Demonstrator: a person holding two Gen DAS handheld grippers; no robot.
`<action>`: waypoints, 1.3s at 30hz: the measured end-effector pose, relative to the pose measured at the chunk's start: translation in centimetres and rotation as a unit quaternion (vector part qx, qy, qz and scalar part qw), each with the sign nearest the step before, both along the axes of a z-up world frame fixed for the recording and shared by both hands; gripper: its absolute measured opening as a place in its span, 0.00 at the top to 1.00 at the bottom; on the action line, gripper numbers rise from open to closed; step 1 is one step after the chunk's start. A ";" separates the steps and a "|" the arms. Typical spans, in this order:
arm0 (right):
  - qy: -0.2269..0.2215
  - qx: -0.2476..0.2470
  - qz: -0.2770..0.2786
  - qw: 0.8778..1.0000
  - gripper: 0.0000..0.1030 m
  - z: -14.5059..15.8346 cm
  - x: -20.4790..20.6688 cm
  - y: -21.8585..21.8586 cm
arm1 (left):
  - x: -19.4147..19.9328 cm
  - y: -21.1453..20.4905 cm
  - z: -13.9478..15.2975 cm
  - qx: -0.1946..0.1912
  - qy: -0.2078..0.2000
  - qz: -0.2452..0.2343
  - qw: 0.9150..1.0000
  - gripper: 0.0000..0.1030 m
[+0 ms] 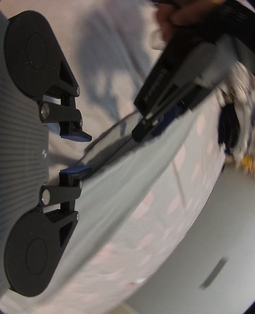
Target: Fold clothes
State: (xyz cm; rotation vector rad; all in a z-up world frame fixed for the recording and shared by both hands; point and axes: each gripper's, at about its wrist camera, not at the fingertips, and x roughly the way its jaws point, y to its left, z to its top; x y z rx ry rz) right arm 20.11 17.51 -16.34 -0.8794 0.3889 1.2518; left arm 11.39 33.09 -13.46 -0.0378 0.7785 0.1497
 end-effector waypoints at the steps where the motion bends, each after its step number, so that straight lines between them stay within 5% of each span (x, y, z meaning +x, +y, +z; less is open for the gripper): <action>1: -0.025 -0.012 0.018 0.999 0.69 -0.2 -0.2 0.2 | -0.2 -0.1 -0.1 0.000 0.001 -0.003 1.000 0.67; 5: -0.096 -0.056 0.060 0.992 0.68 -0.7 0.3 -0.1 | -0.6 -0.6 -0.6 0.008 0.009 -0.019 1.000 0.67; 10: -0.082 -0.072 0.051 0.993 0.68 -0.1 1.9 -2.0 | -1.2 -1.2 -1.4 0.009 0.022 -0.044 0.999 0.67; 13: -0.077 -0.075 0.045 0.993 0.94 0.2 2.4 -3.3 | -1.4 -1.7 -1.7 0.018 0.027 -0.059 0.998 0.67; 16: -0.071 -0.079 0.038 0.994 0.95 0.5 2.9 -4.5 | -1.2 -2.4 -1.9 0.032 0.032 -0.071 0.996 0.55; 19: -0.065 -0.082 0.032 0.994 0.96 0.8 3.4 -5.8 | -0.8 -2.9 -2.3 0.050 0.039 -0.070 0.996 0.54; 20: -0.061 -0.084 0.029 0.994 0.96 0.9 3.5 -6.1 | -0.7 -2.9 -2.3 0.050 0.039 -0.065 0.996 0.55; 26: -0.031 -0.093 0.011 0.995 0.96 0.5 3.5 -5.7 | 0.6 -2.0 -1.8 0.029 0.068 -0.031 0.997 0.99; 32: 0.029 -0.100 -0.030 0.994 0.96 1.2 4.4 -6.0 | -0.1 -1.0 -1.4 -0.010 0.112 -0.028 0.993 1.00; 39: 0.132 -0.067 -0.132 0.980 0.95 4.0 8.1 -9.7 | -2.8 -0.6 -0.3 -0.034 0.106 0.000 0.994 1.00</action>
